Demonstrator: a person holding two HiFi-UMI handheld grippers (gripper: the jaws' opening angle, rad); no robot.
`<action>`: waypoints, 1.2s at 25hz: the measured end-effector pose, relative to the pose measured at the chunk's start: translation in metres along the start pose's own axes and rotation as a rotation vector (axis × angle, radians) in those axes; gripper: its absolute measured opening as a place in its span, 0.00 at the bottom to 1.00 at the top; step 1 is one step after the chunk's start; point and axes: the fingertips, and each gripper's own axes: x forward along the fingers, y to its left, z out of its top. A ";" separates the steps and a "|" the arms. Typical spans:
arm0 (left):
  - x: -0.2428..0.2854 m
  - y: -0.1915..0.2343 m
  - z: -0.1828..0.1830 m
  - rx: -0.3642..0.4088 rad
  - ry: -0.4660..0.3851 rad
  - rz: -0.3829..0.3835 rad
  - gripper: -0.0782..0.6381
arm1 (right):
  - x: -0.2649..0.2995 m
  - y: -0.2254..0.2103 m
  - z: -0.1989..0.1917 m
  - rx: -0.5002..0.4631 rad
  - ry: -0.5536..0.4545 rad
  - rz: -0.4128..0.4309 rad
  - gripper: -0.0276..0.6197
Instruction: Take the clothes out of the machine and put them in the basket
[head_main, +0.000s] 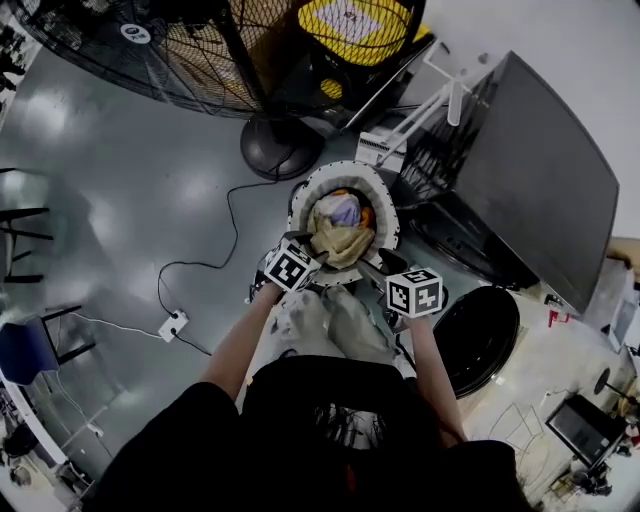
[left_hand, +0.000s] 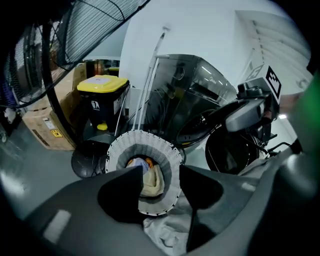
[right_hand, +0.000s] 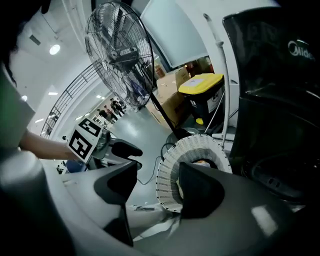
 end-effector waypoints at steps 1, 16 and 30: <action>-0.006 -0.001 0.002 0.003 -0.019 0.002 0.42 | -0.002 0.004 0.004 0.002 -0.019 0.000 0.48; -0.123 -0.012 0.038 0.057 -0.292 -0.028 0.41 | -0.037 0.084 0.066 -0.027 -0.304 -0.024 0.38; -0.225 -0.011 0.039 0.185 -0.424 -0.102 0.39 | -0.070 0.169 0.079 0.004 -0.549 -0.101 0.31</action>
